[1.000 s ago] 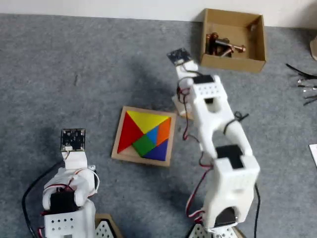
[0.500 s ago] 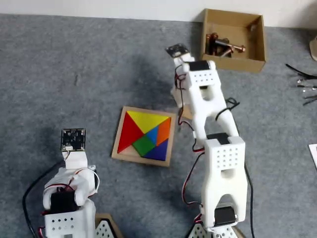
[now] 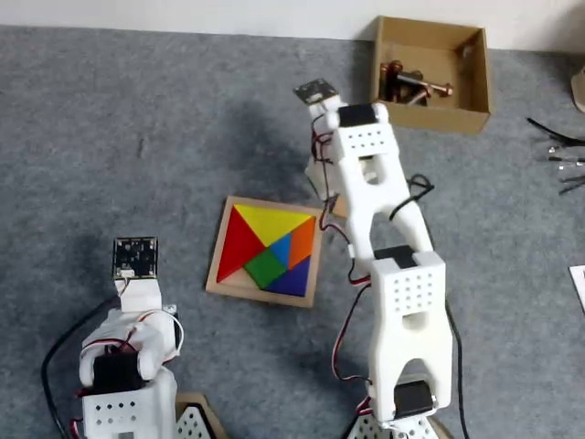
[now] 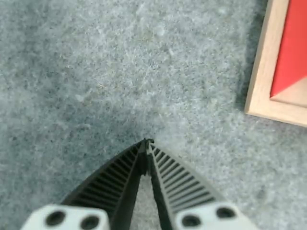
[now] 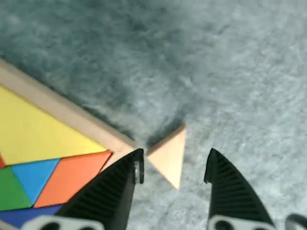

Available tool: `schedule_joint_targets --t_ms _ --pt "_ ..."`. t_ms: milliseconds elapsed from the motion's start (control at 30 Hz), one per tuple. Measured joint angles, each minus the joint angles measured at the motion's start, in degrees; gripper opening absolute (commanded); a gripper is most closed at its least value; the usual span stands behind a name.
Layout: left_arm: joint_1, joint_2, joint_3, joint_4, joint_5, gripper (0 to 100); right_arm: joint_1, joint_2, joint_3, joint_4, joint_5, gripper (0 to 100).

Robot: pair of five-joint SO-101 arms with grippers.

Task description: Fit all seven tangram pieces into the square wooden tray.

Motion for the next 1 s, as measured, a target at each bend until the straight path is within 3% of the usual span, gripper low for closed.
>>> schedule_joint_targets --t_ms 567,1000 --pt "0.0 0.0 0.0 0.0 0.0 1 -1.3 5.0 -0.7 1.1 0.0 20.2" --pt "0.0 0.0 0.0 0.0 0.0 1 2.4 5.0 -0.7 4.0 0.4 20.1"
